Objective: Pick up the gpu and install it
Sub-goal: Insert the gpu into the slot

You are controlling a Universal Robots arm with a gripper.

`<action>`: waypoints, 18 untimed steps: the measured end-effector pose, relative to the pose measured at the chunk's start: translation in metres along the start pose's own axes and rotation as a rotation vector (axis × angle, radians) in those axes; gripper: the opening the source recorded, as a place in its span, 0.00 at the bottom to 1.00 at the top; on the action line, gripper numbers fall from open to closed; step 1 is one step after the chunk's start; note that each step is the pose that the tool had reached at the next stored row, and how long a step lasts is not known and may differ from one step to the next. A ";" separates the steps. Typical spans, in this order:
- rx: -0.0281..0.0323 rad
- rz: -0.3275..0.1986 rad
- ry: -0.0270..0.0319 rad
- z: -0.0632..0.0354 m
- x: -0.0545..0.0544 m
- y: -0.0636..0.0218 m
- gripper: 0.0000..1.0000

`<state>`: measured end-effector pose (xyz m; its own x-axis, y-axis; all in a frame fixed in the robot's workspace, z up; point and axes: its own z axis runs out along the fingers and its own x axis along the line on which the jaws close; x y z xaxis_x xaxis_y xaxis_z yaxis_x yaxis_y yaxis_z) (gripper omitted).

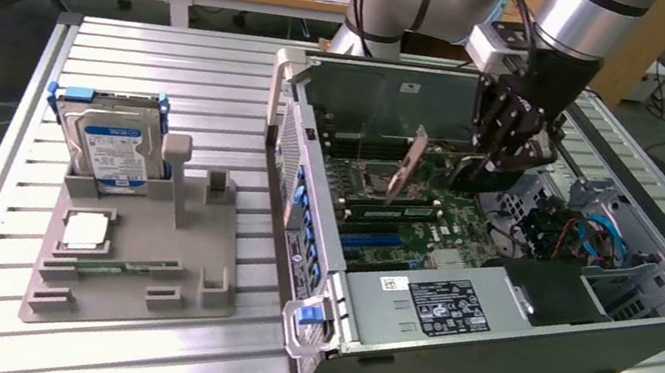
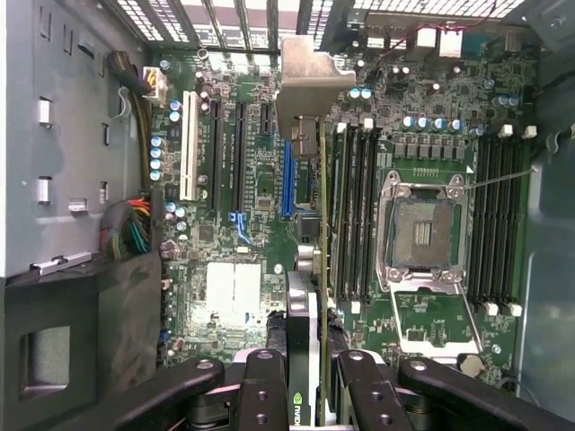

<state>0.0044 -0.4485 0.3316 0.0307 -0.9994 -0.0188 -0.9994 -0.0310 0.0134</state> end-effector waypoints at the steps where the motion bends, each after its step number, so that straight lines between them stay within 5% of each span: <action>1: 0.0003 0.000 0.0000 0.0013 0.000 0.0004 0.27; 8: 0.0010 0.000 0.0000 0.0028 0.000 0.0055 0.27; 9: 0.0019 0.000 0.0001 0.0091 0.000 0.0100 0.27; 18: 0.0020 0.000 0.0001 0.0112 0.000 0.0106 0.27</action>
<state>-0.0063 -0.4485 0.3206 0.0308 -0.9993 -0.0188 -0.9995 -0.0311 0.0114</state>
